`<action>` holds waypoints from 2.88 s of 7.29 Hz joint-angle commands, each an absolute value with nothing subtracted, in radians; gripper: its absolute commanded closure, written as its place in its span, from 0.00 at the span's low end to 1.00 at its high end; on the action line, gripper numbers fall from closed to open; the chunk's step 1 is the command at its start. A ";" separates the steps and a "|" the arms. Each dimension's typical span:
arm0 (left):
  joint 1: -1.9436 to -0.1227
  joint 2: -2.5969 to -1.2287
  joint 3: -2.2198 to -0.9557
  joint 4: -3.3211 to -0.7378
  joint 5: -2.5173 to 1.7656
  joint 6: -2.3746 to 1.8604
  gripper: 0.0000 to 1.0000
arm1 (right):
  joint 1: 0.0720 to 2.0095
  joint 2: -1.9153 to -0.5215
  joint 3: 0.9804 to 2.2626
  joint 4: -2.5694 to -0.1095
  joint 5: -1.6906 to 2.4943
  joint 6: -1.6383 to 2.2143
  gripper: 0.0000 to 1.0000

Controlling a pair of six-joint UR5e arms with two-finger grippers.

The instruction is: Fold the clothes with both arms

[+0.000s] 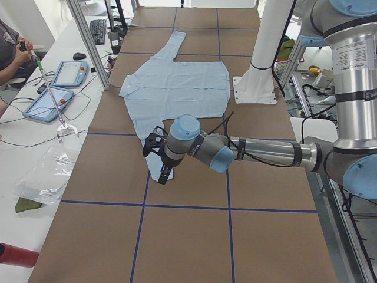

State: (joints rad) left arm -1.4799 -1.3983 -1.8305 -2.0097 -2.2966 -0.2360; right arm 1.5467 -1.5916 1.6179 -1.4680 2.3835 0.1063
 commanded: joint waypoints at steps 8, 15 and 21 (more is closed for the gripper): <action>-1.471 -1.391 -1.801 -2.013 -2.332 -0.232 0.00 | 1.470 -1.618 1.589 -1.326 2.413 0.113 0.00; -1.468 -1.393 -1.804 -2.026 -2.353 -0.233 0.00 | 1.298 -1.376 1.175 -1.067 2.292 0.140 0.01; -1.468 -1.391 -1.810 -2.026 -2.378 -0.235 0.00 | 1.263 -1.391 1.164 -1.066 2.301 0.146 0.15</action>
